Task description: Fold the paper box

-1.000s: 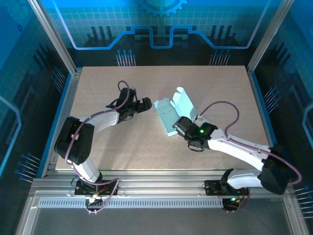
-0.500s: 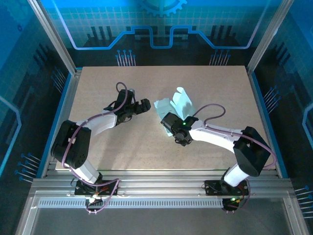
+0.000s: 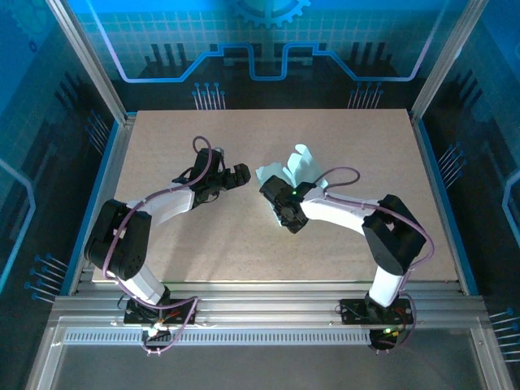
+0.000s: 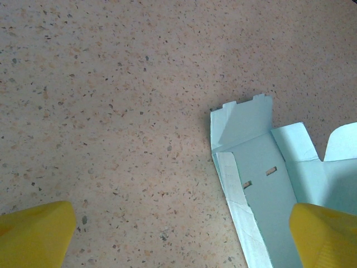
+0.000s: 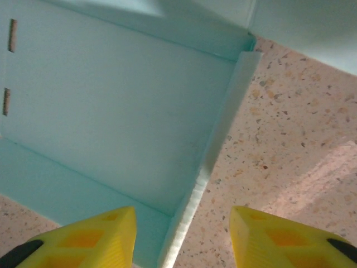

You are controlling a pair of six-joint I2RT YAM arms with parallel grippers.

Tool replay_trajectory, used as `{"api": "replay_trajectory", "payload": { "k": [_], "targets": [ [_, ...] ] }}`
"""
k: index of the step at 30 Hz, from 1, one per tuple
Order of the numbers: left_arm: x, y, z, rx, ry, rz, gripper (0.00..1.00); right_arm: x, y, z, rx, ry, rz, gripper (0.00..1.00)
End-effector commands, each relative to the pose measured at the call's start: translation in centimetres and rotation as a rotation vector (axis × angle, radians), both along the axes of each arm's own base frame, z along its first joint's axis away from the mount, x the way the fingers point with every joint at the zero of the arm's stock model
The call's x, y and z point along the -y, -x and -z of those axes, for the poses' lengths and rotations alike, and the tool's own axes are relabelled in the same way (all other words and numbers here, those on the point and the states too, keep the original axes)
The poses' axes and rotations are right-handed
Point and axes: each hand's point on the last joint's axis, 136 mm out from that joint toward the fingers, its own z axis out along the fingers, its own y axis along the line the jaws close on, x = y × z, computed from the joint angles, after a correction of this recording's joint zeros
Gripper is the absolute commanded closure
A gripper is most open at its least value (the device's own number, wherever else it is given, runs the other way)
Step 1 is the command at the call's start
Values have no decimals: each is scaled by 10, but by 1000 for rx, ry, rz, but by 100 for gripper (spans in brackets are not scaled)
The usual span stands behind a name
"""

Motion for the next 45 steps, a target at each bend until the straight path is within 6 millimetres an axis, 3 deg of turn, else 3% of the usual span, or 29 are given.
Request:
{"api": "replay_trajectory", "payload": {
  "k": [1,6,15,19,21,25,28,38,45],
  "targets": [
    [-4,0,-2,19,-8,8,1,-1,-6,2,-27,7,7,57],
    [-6,-1,-2,19,-8,5,1,1,-9,3,-39,62,-28,63],
    [-17,5,-6,46,-22,-22,1,14,-12,-13,-42,241,-160,79],
    [-25,13,-3,50,-32,-41,1,22,-14,-16,-53,298,-225,81],
    [-28,15,0,45,-35,-48,1,22,-17,-20,-42,304,-257,76],
    [-32,12,2,31,-5,-71,1,17,-23,-32,2,306,-266,52],
    [-30,8,1,26,25,-72,1,10,-21,-26,3,274,-219,47],
    [-22,12,0,17,59,-37,1,-3,-9,8,-71,225,-98,53],
    [-24,13,-4,29,53,-38,1,-8,-9,18,-101,243,-118,69]
  ]
}}
